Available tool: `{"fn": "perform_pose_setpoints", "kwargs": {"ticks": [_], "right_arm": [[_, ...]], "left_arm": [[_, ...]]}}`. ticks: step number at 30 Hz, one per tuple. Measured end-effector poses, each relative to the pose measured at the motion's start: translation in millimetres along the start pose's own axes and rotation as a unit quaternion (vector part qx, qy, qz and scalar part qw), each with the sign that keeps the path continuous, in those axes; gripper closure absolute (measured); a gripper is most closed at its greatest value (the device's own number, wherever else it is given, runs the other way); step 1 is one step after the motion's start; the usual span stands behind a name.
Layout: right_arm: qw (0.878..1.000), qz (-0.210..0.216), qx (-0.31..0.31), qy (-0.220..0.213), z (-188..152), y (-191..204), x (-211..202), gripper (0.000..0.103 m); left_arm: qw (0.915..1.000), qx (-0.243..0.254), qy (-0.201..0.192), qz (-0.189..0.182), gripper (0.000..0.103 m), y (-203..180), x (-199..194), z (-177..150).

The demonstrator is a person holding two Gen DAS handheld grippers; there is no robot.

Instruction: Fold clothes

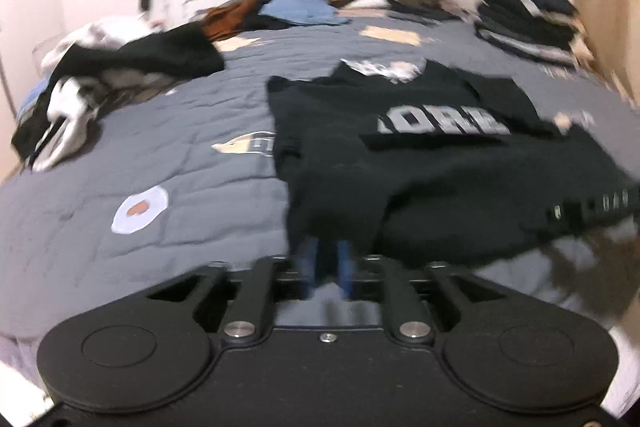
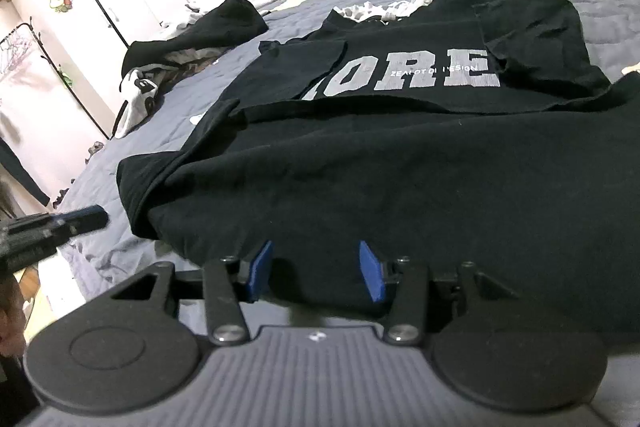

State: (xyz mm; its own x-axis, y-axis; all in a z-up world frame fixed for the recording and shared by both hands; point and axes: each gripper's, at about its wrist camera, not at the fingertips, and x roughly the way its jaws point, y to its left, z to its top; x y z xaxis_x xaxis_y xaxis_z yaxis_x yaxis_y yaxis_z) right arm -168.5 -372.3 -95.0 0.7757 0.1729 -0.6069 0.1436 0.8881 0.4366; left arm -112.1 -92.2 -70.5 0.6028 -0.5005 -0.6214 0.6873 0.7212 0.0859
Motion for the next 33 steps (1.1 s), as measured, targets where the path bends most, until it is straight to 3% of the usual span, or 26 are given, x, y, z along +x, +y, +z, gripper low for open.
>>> {"fn": "perform_pose_setpoints", "kwargs": {"ticks": [2,6,11,13,15,22,33], "right_arm": [[1.000,0.003,-0.001,-0.002,0.8,2.6,-1.6,0.055],[1.000,0.009,-0.003,-0.005,2.4,7.8,-4.8,0.055],[0.999,0.027,-0.015,-0.007,2.4,15.5,-4.9,0.055],[1.000,0.025,-0.017,0.000,0.9,14.9,-1.0,0.055],[1.000,0.020,-0.018,0.007,-1.2,13.2,3.5,0.055],[1.000,0.013,-0.001,0.012,-6.3,-0.1,12.8,0.055],[1.000,0.022,0.010,0.012,-6.7,-6.8,13.1,0.055]], "left_arm": [[0.9998,0.018,-0.007,0.011,0.050,-7.7,1.6,-3.2],[0.9996,0.022,-0.015,0.004,0.050,-12.7,6.8,-2.1],[0.9973,0.062,-0.006,0.040,0.053,-23.1,19.3,-4.7],[0.9953,0.080,0.006,0.054,0.061,-26.6,26.6,-7.4],[0.9953,0.080,0.018,0.051,0.088,-25.0,31.1,-8.6],[0.9995,0.006,0.023,0.019,0.095,6.8,20.7,-1.4],[0.9960,-0.075,0.003,0.050,0.098,58.7,-1.2,9.6]]}}
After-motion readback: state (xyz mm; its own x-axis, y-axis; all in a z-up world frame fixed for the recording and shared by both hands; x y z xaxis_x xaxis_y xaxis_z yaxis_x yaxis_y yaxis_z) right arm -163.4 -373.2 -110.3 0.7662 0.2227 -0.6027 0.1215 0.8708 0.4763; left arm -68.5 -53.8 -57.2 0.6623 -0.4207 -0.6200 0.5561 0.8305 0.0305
